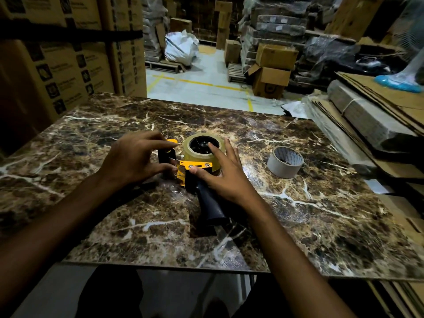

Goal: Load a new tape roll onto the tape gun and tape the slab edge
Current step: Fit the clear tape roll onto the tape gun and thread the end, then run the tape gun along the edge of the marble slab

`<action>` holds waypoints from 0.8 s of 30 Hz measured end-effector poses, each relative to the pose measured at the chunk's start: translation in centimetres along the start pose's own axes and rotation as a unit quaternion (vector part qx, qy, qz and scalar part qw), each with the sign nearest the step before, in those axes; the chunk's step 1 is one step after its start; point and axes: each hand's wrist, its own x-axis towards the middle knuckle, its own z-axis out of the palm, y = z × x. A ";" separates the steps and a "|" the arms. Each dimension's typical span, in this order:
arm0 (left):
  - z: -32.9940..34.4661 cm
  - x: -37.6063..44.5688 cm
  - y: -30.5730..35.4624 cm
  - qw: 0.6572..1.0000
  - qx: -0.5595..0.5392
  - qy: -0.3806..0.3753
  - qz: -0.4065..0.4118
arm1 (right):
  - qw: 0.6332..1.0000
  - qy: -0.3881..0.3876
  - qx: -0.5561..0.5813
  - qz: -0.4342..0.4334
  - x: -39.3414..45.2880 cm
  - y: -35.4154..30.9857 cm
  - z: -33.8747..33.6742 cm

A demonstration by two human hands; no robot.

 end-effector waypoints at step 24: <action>-0.2 -4.1 2.9 0.954 -0.090 0.000 -0.286 | 0.993 0.102 -0.065 -0.004 -3.0 -0.9 -0.4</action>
